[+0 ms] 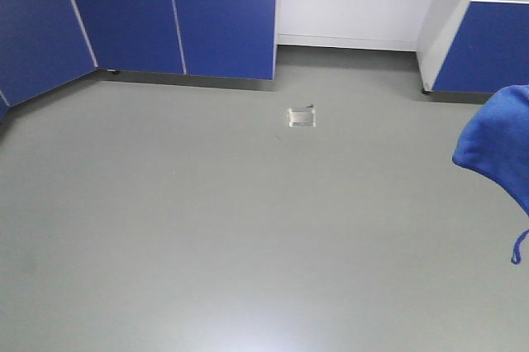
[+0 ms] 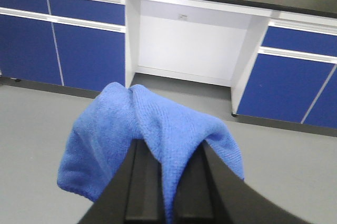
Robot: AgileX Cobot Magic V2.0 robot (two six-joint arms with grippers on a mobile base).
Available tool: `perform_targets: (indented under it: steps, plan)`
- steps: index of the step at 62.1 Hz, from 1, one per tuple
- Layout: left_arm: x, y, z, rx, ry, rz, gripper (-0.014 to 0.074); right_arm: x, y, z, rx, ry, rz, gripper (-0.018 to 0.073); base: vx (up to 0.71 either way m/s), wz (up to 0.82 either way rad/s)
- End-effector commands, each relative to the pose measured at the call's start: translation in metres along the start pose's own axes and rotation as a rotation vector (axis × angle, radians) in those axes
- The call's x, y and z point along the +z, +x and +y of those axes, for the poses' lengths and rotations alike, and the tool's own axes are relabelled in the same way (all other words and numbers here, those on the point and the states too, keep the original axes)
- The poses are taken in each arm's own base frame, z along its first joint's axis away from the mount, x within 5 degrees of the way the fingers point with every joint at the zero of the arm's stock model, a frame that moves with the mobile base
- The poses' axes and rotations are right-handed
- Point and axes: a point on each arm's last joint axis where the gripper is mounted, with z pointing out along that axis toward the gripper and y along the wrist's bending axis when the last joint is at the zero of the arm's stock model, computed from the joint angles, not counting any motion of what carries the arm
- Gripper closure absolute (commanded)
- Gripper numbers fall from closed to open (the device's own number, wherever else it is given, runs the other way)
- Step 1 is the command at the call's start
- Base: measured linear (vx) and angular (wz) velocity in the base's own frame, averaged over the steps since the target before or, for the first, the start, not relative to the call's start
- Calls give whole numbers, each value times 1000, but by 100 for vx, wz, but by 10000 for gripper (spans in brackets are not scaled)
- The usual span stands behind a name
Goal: Wipe right workspace with blue cloth
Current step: 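Drive the base to the other bench holding the cloth in the right gripper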
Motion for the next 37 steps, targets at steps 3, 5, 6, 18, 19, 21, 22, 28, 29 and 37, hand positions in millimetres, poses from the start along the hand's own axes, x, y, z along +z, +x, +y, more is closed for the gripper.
perform_targets:
  steps: [3,5,6,18,19,21,22,28,29,37]
  plan:
    - [0,2,-1,-9,18,-69,602,-4,-15,-1,3,10,-101,559,-7,-29]
    - [0,2,-1,-9,18,-69,602,-4,-15,-1,3,10,-101,559,-6,-25]
    - [0,2,-1,-9,18,-69,602,-4,-15,-1,3,10,-101,559,-6,-23]
    - [0,2,-1,-9,18,-69,602,-4,-15,-1,3,10,-101,559,-2,-11]
    - [0,2,-1,-9,18,-69,602,-4,-15,-1,3,10,-101,559,1,-2]
    - [0,2,-1,-9,18,-69,602,-4,-15,-2,2,10,-101,559,3,3]
    - [0,2,-1,-9,18,-69,602,-4,-15,-2,2,10,-101,559,3,4]
    - [0,2,-1,-9,18,-69,602,-4,-15,-2,2,10,-101,559,5,5]
    - [0,2,-1,-9,18,-69,602,-4,-15,-2,2,10,-101,559,6,5]
    - [0,2,-1,-9,18,-69,602,-4,-15,-2,2,10,-101,559,7,5]
